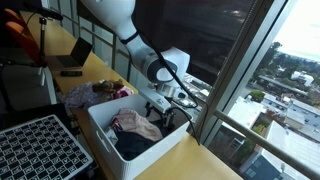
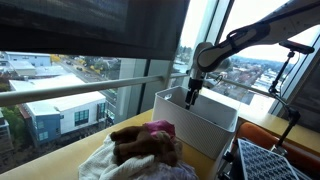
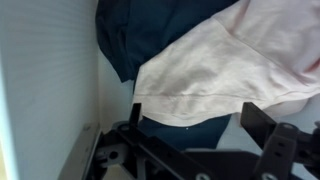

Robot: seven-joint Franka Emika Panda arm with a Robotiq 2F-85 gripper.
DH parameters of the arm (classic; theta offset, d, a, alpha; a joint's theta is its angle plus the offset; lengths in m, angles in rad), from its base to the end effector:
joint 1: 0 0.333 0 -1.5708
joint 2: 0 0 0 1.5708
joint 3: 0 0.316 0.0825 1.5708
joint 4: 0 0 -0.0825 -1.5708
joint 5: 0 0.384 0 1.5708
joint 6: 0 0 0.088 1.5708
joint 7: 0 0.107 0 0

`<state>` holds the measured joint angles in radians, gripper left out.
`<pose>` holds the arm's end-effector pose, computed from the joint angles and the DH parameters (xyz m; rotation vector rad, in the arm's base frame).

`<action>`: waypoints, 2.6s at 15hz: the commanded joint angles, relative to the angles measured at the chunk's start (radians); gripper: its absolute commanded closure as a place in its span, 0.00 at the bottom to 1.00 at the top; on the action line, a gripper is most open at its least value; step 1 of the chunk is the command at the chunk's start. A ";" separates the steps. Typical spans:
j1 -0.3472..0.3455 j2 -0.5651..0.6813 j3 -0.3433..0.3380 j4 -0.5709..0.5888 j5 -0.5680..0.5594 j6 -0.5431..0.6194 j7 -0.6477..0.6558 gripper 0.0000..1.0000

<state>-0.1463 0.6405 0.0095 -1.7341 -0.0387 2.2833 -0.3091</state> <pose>0.6524 -0.0912 0.2033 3.1213 0.3089 -0.1474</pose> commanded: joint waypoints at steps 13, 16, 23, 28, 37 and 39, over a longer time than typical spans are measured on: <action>0.051 0.051 0.012 -0.219 -0.059 0.248 -0.016 0.00; 0.056 0.052 -0.019 -0.268 -0.110 0.309 -0.004 0.34; 0.063 -0.003 -0.043 -0.312 -0.158 0.336 0.028 0.84; 0.061 -0.169 -0.008 -0.355 -0.128 0.271 0.020 1.00; 0.172 -0.523 -0.005 -0.323 -0.206 0.140 0.141 1.00; 0.208 -0.591 0.018 -0.310 -0.238 0.104 0.193 1.00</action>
<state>0.0164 0.1555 0.0067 -2.0468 -0.2247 2.4488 -0.1926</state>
